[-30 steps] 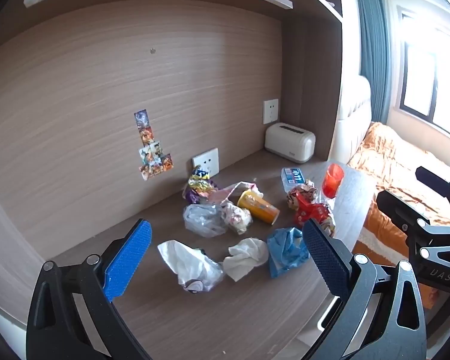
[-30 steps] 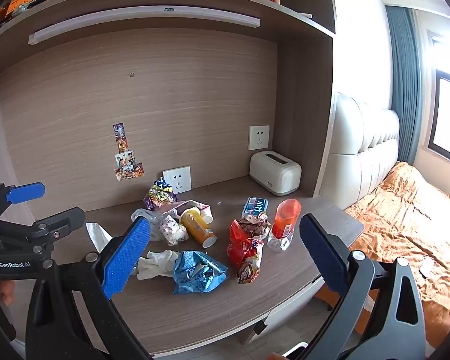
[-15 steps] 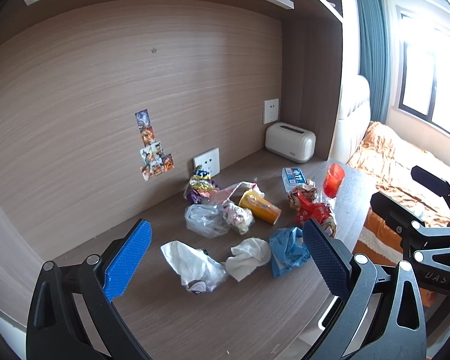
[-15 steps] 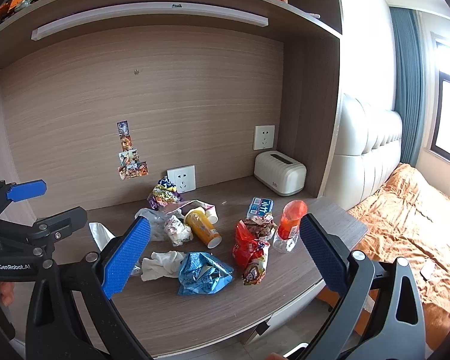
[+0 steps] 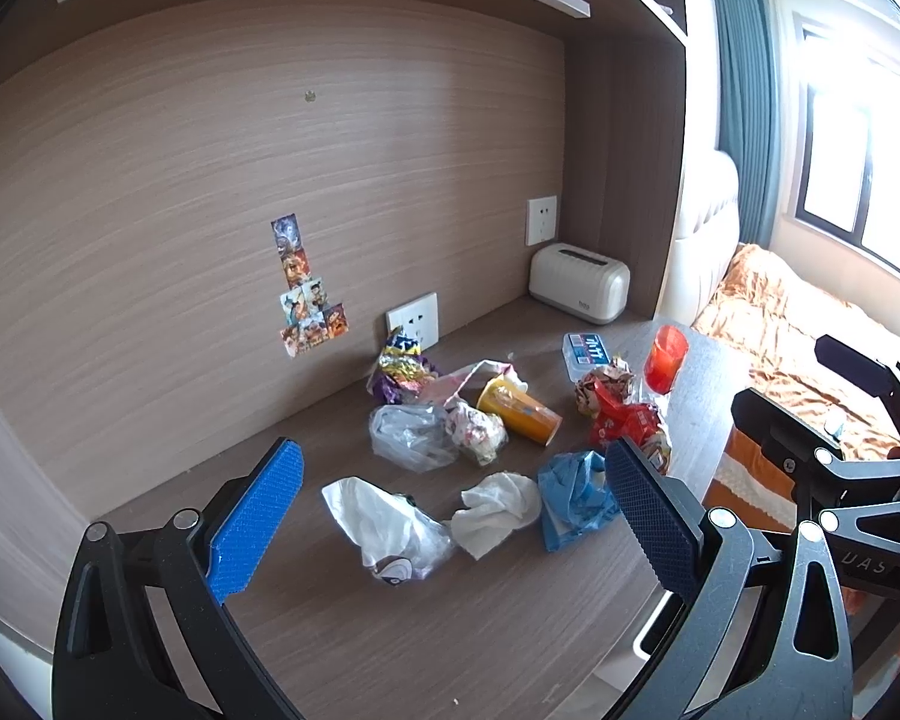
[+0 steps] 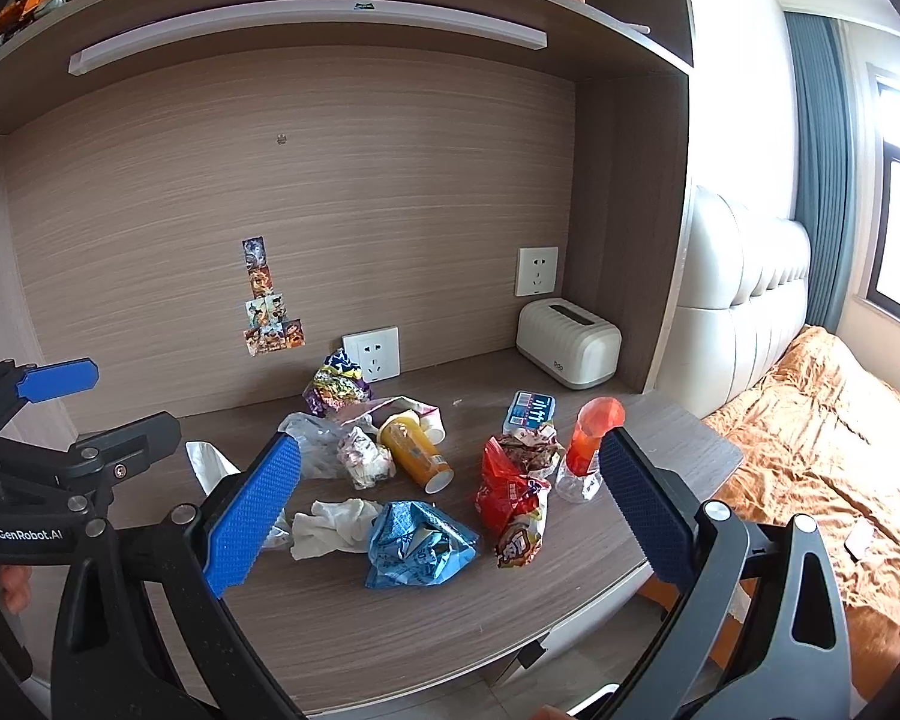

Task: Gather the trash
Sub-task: 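Move both tools toward the trash on the desk, then grasp the white tissue with the left tool while the right tool grasps the blue bag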

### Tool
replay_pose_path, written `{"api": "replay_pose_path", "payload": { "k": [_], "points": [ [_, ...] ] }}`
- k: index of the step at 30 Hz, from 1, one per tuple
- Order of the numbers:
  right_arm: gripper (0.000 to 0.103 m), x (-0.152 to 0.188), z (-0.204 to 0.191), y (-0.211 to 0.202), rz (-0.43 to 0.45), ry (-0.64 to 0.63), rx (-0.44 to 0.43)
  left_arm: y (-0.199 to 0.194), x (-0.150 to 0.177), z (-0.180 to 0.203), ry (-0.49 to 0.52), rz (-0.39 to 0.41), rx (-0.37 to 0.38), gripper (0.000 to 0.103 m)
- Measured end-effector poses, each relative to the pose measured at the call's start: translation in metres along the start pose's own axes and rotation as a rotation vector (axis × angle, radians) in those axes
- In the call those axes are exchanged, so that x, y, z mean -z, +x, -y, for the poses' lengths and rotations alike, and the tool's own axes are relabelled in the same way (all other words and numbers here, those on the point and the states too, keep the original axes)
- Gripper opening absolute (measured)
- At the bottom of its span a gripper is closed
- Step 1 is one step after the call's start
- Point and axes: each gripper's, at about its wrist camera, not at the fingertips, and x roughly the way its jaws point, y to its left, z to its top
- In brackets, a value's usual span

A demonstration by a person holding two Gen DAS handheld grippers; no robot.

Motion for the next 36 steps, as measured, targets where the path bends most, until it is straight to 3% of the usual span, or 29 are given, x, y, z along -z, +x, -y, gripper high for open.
{"api": "replay_pose_path", "payload": {
  "k": [21,36],
  "points": [
    [0.099,0.001,-0.008,0.003,-0.018,-0.005,-0.002,-0.003,0.008,-0.004,-0.012,-0.009,0.005,0.098],
    [0.099,0.018,-0.024,0.039,-0.098,-0.019,-0.017,0.036,0.023,-0.031,-0.048,-0.098,-0.015,0.098]
  ]
}}
